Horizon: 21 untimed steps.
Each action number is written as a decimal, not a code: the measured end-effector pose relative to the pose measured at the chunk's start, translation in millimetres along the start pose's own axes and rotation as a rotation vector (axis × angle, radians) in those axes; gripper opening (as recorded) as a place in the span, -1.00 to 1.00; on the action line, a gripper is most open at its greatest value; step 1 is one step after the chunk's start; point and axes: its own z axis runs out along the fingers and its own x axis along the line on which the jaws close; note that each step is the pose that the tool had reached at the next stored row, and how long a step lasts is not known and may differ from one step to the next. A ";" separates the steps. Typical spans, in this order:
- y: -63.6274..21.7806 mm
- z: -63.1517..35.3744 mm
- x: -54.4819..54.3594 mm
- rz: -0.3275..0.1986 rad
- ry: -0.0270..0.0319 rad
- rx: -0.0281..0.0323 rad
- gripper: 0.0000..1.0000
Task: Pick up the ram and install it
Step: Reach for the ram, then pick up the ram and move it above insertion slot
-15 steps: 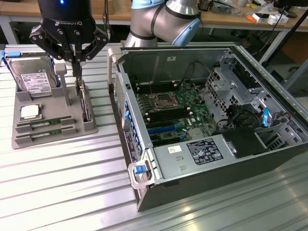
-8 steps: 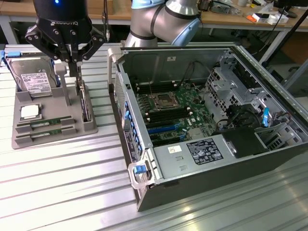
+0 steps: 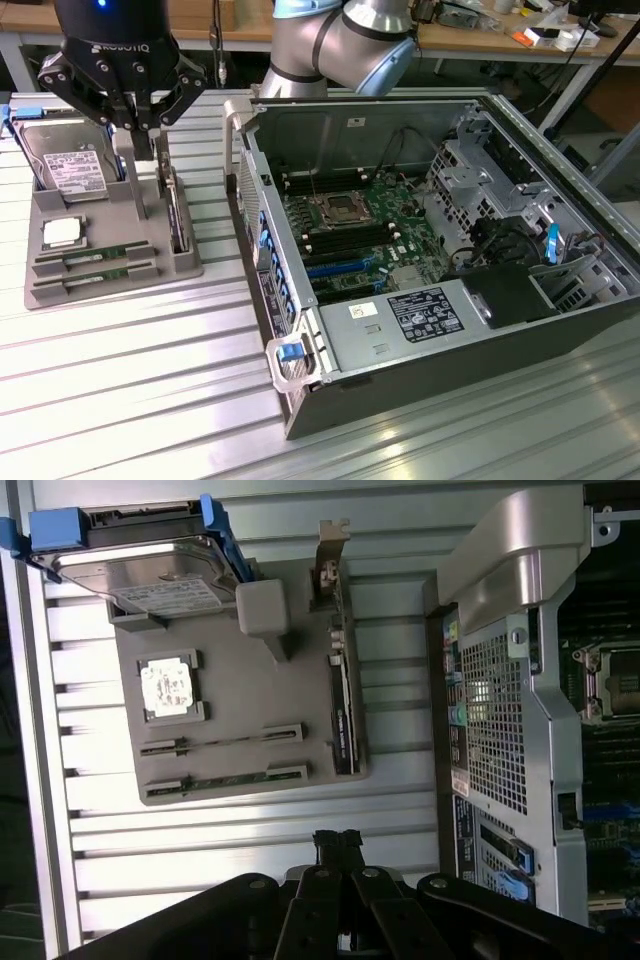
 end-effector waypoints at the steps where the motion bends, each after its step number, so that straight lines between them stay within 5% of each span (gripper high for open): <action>1: -0.2 -0.1 2.6 0.000 0.0000 0.0000 -0.80; 11: -2.2 -0.7 29.6 0.000 0.0000 0.0000 -0.80; 21: -2.3 -0.7 30.8 -0.003 0.0000 -0.0001 -0.80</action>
